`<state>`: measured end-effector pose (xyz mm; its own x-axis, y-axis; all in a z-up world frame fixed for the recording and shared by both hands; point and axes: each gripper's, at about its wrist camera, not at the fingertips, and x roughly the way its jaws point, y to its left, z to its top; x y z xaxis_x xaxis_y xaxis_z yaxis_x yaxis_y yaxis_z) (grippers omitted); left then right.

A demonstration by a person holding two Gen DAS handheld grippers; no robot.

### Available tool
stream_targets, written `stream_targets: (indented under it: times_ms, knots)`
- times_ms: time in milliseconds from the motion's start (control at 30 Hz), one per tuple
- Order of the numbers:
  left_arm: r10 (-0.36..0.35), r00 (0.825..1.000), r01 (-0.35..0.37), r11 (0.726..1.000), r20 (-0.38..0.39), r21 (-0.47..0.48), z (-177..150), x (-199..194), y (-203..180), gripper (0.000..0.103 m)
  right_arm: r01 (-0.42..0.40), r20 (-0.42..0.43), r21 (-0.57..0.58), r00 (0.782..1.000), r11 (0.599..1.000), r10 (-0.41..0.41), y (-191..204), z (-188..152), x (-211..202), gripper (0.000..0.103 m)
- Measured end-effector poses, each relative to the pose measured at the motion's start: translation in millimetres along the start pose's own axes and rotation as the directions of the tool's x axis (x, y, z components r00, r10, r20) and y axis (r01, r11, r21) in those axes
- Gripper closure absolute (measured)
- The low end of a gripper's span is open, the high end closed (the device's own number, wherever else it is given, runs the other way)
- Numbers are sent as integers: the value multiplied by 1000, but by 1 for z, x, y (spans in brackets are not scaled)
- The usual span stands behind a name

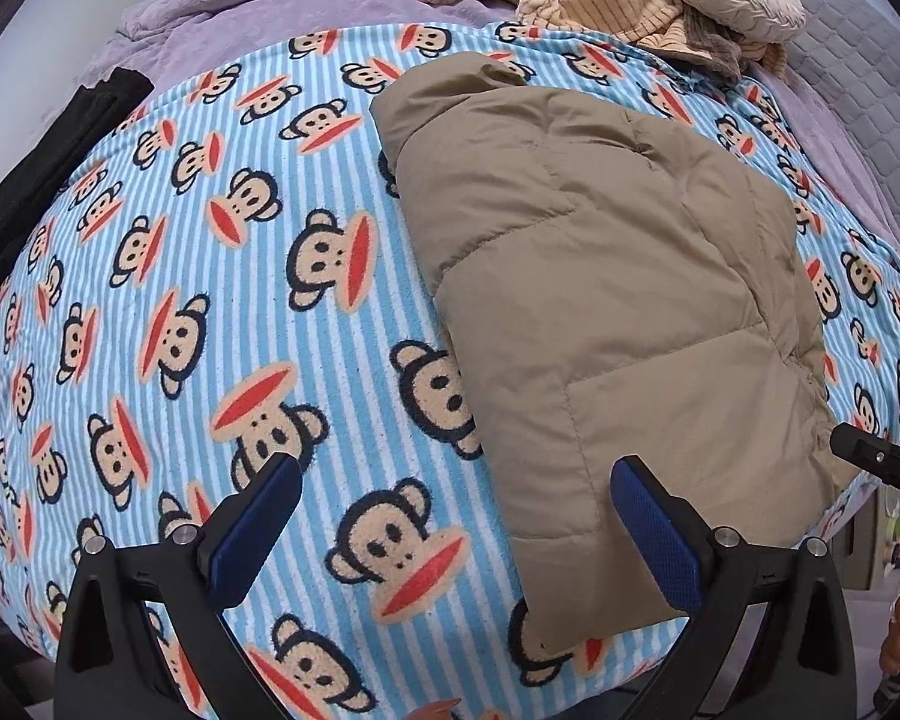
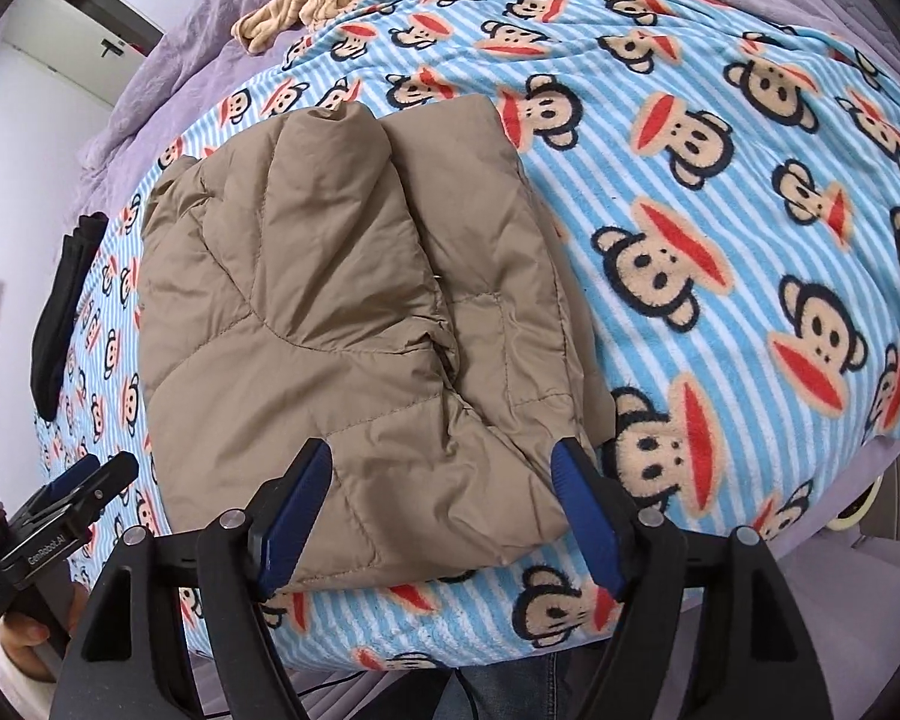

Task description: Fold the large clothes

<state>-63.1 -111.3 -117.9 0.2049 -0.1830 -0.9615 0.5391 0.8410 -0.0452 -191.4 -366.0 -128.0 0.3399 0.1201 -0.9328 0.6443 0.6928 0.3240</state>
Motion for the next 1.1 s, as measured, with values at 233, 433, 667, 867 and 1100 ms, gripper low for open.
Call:
stream_targets:
  times_ms: [233,433,667,867,1100]
  knots:
    - [-18,999,14,995,-44,-100,9,15,15,0,-7,-30,-25,1000,1000,7,-6,31,4,23]
    - [-98,994,87,976,-44,-199,31,29,27,0,-29,-60,-41,998,999,26,-16,69,18,21]
    - [-263,964,246,930,-28,-274,46,52,31,0,-156,-92,15,983,988,156,-45,95,43,19]
    - [-428,904,400,856,-15,-329,53,79,41,0,-285,-86,101,952,953,294,-73,115,68,0]
    - [-575,818,527,754,-7,-393,58,112,45,0,-452,-150,218,861,865,487,-83,126,120,0]
